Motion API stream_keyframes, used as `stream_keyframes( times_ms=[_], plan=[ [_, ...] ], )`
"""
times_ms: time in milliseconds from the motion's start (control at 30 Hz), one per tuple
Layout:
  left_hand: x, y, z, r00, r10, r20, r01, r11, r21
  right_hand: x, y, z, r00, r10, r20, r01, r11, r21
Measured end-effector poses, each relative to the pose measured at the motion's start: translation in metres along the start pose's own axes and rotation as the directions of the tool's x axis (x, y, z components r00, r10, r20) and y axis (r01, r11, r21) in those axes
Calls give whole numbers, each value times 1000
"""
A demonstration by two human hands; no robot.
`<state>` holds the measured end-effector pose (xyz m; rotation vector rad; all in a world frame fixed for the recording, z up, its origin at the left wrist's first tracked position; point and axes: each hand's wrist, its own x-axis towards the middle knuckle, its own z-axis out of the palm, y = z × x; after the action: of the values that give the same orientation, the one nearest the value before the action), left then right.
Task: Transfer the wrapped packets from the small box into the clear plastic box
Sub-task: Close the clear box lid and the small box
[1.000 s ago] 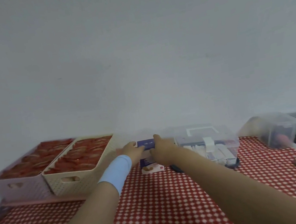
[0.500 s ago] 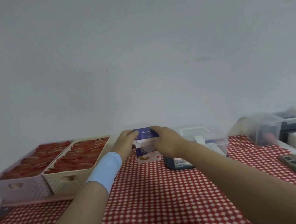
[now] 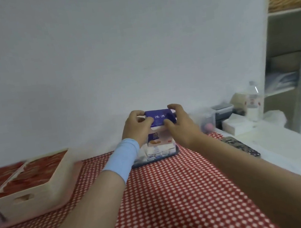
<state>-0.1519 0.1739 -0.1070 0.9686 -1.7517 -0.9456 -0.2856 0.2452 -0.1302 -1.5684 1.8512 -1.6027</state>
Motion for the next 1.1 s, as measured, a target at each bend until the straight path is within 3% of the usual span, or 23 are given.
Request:
stream_keyframes(
  times_ms=[167,333,467,600,800,1100],
  plan=[
    [-22,40,105,983,99,155,-94,995,-37,-27,35,-105,986,63,-154,-81,991,-110],
    [-51,81,216,941,119,317,-90,991,-103,-64,71,-213,937,102,-334,-177,963,-202],
    [-96,105,321,845,120,521,-52,988,-142,-113,118,-301,819,225,-527,-381,901,-208],
    [-143,107,404,747,108,656,-76,994,-77,-165,164,-354,709,344,-616,-551,815,-178],
    [-225,61,507,565,-20,825,-104,990,96,-257,259,-393,568,507,-648,-708,702,-72],
    [-307,-82,594,302,-342,890,-126,911,393,-372,414,-349,265,826,-497,-919,372,129]
  ],
)
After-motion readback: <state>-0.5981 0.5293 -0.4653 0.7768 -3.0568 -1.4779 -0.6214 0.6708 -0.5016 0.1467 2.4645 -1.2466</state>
